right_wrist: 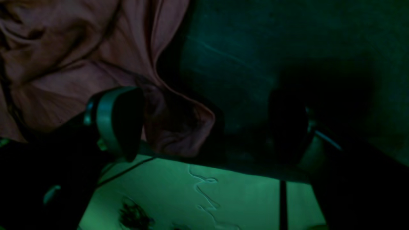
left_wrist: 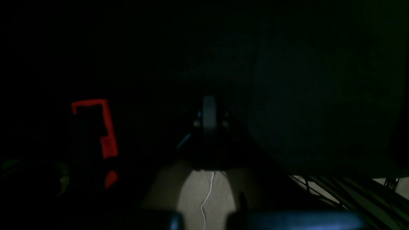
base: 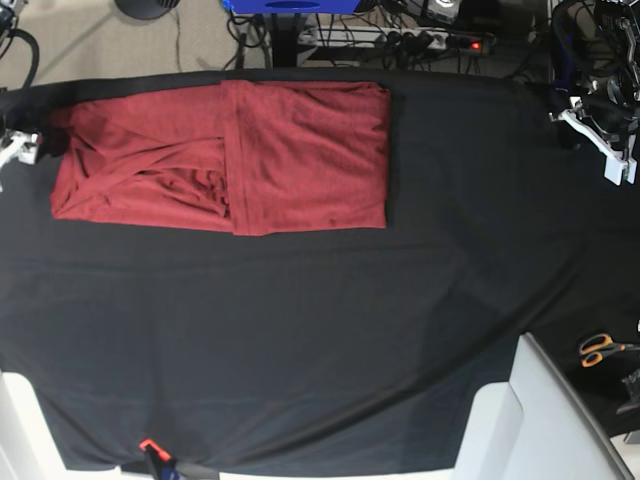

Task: Fold the T-shirt properly
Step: 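Release the shirt and move the right gripper to the shirt's end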

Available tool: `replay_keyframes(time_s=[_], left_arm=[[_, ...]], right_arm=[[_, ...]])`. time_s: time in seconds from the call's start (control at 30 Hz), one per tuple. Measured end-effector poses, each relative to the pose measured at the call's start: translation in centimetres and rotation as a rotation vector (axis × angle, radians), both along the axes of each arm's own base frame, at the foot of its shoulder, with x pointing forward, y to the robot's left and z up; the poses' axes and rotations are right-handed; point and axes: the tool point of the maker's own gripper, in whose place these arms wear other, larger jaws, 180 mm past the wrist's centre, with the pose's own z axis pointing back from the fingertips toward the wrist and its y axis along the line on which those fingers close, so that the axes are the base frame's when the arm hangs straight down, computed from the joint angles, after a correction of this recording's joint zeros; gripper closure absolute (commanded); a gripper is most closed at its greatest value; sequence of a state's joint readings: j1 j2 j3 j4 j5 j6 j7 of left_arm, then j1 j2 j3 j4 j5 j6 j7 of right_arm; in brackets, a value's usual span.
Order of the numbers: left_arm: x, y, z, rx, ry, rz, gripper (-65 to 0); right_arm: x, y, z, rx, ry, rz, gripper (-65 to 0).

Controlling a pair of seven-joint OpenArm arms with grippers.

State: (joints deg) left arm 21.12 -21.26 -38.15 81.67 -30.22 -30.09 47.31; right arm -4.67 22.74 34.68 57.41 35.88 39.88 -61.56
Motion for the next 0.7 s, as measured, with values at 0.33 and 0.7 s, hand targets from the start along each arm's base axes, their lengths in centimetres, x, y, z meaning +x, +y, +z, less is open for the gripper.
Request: replay_keyframes(time_s=[0.33,0.7], left_arm=[[0.0,0.0,0.0,0.001,0.000,0.000,0.0],[-0.8,0.2,-0.6,-0.006,0.021,0.010,0.0]], right_arm=[[1.0,1.7,-0.1,0.010,0.085,0.095,-62.0],[2.3,1.3,0.2,0.153,0.050,-0.067,-64.8]])
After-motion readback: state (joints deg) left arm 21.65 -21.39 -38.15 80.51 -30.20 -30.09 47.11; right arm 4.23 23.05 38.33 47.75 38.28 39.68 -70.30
